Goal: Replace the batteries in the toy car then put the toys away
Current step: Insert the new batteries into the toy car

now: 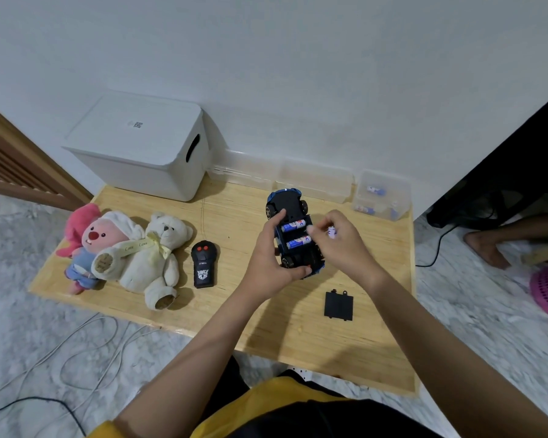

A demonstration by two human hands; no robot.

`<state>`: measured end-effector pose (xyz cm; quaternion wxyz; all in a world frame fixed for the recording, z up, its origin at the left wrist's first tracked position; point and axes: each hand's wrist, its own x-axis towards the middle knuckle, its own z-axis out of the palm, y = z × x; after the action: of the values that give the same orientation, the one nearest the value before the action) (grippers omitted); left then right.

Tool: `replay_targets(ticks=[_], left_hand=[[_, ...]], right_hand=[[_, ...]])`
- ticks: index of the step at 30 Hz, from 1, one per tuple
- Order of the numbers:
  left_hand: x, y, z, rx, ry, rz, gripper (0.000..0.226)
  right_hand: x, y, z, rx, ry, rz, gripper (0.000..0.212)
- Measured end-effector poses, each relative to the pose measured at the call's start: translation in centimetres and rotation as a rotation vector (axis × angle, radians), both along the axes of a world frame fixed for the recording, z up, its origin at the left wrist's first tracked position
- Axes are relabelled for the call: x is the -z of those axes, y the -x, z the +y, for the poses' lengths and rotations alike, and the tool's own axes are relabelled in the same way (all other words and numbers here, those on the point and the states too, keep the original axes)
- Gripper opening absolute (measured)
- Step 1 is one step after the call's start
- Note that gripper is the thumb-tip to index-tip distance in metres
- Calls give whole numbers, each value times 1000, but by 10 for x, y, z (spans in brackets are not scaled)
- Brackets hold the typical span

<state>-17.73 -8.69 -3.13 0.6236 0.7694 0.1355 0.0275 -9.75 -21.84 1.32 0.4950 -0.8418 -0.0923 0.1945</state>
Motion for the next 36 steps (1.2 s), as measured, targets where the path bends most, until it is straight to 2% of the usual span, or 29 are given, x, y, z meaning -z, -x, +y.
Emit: replay_targets(ticks=[3,5,8,12,19,36], left_hand=[[4,4,-1,5,18,19,105],[6,7,-1,18,17,35,105],[7,10,-1,30,16,42,106],[4,11,-2,60,13,42,105],[1,13,2,54,32,60,104],[7,22,2,47,25,70,97]], right_hand=[[-9,-4,-8,-191,-6,127,16],[-5,-4,-9,-235,15,53,26],[6,1,-5,-156,-127,-53,35],[13,7,1,-145,-213,-147,29],[26,3,-1,-297,-16,-464,24],[47,4,-3,-539,120,-730,16]])
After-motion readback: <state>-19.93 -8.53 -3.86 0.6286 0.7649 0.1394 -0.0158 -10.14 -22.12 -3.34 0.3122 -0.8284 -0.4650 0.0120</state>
